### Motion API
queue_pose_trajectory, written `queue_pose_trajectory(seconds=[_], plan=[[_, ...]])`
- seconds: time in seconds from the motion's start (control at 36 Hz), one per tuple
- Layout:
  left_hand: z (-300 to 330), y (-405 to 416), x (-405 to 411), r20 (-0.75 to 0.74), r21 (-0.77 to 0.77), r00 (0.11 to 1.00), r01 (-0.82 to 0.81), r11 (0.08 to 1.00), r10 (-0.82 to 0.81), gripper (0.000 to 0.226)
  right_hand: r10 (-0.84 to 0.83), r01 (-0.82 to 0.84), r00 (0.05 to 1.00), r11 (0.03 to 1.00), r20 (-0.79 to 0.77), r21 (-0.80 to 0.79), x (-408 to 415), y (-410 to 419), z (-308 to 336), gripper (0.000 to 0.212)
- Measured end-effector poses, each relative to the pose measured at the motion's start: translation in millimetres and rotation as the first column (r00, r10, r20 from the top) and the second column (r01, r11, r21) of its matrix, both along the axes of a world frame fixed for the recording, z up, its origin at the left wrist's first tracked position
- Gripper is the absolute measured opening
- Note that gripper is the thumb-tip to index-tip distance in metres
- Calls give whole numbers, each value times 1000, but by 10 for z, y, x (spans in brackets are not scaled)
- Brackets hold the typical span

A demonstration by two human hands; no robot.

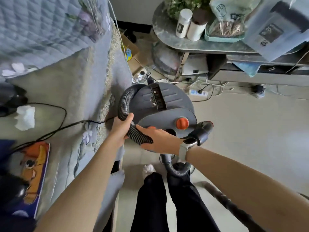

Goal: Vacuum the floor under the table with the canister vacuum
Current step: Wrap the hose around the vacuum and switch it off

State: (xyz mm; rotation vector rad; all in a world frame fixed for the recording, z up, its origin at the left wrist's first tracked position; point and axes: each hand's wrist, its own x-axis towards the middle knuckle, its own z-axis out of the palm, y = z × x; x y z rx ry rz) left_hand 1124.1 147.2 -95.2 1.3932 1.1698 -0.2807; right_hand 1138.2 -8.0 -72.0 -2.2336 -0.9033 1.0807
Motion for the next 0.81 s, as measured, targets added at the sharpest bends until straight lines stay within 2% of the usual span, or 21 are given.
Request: queue_pose_trajectory(seconds=[0.11, 0.19, 0.25, 0.36, 0.44, 0.67, 0.81], plan=[[-167, -36, -164, 0, 178, 996, 83, 980, -84, 56, -58, 57, 996, 998, -65, -21, -222, -52, -74, 77], [-244, -92, -346, -17, 192, 994, 109, 975, -108, 58, -53, 50, 993, 998, -108, -35, -423, -120, -183, 84], [-244, -144, -447, 32, 171, 997, 59, 984, -66, 56, -76, 71, 989, 997, -128, -44, -504, -184, -178, 86], [-307, -197, -713, 90, 116, 996, 12, 993, -22, 50, -160, 121, 961, 977, -227, -177, -701, -254, -213, 65], [-335, -217, -904, 59, 106, 998, -19, 994, 13, 56, -168, 102, 937, 970, -306, -221, -830, -284, -245, 47], [-451, -296, -1220, 61, 72, 997, -45, 996, 41, 56, -77, 0, 956, 964, -281, -267, -999, -486, -485, 55], [-530, -423, -1423, 77, 117, 997, -41, 992, 32, 60, 75, -125, 978, 958, -193, -260, -1005, -756, -519, 54]])
